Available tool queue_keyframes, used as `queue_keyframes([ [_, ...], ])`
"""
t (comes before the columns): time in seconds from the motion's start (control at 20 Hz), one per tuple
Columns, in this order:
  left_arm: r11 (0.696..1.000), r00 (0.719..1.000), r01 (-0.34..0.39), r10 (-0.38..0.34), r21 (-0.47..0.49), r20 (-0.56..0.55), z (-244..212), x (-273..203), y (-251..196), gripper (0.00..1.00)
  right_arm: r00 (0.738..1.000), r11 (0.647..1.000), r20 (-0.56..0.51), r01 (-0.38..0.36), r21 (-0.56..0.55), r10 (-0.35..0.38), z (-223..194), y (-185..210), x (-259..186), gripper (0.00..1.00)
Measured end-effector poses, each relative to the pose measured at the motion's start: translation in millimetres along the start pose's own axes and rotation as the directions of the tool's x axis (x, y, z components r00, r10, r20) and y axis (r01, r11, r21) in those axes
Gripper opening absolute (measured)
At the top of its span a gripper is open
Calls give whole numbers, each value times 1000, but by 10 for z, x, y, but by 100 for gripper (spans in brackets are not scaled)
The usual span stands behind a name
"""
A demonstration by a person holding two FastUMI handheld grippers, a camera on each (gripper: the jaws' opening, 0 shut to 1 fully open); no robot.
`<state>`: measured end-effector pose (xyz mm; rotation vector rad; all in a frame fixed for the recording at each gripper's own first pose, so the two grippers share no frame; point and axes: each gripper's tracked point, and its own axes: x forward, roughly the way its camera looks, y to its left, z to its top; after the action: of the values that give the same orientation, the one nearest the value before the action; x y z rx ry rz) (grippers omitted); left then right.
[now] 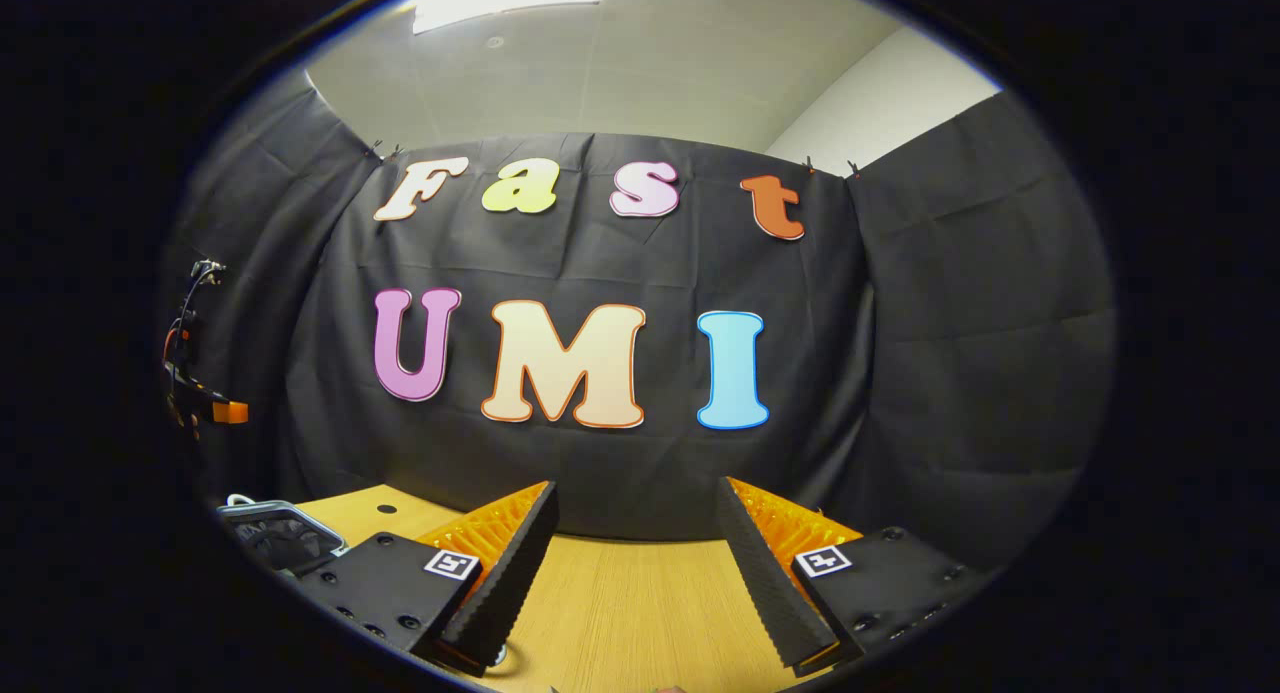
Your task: First open the suitcase, pack the skin care products into it, and then close the suitcase.
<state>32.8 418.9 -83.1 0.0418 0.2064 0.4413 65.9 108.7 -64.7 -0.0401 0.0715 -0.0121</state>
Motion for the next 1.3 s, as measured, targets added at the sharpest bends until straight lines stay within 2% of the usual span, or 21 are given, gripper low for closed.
queue_keyframes([
  [0.05, 1000, 1000, 17, -17, -7, 12, 52, -165, -162, 99, 1000, 1000, 7, -5, 7, 5, 36, -59, -8, 98],
  [0.1, 999, 999, 38, -37, -18, 29, 104, -253, -369, 94, 1000, 1000, 16, -9, 13, 9, 63, -116, -10, 98],
  [0.15, 998, 997, 58, -57, -29, 43, 140, -344, -588, 97, 1000, 1000, 23, -11, 18, 11, 96, -176, -15, 98],
  [0.35, 989, 987, 135, -129, -54, 99, 213, -642, -1399, 96, 999, 999, 37, -18, 36, 16, 155, -448, -77, 98],
  [0.45, 982, 980, 178, -172, -58, 96, 170, -826, -1784, 93, 999, 999, 44, -26, 45, 24, 175, -559, -136, 98],
  [0.65, 967, 966, 250, -244, -57, 90, 62, -1060, -2395, 94, 997, 995, 25, -68, 72, 66, 118, -691, -212, 99],
  [0.95, 940, 940, 341, -340, -27, 26, -349, -1444, -3114, 93, 994, 991, 15, -110, 79, 110, 86, -933, -298, 98],
  [1.3, 894, 894, 446, -444, 36, -60, -909, -1850, -3851, 94, 985, 984, -8, -169, 65, 170, -34, -1064, -339, 98],
])
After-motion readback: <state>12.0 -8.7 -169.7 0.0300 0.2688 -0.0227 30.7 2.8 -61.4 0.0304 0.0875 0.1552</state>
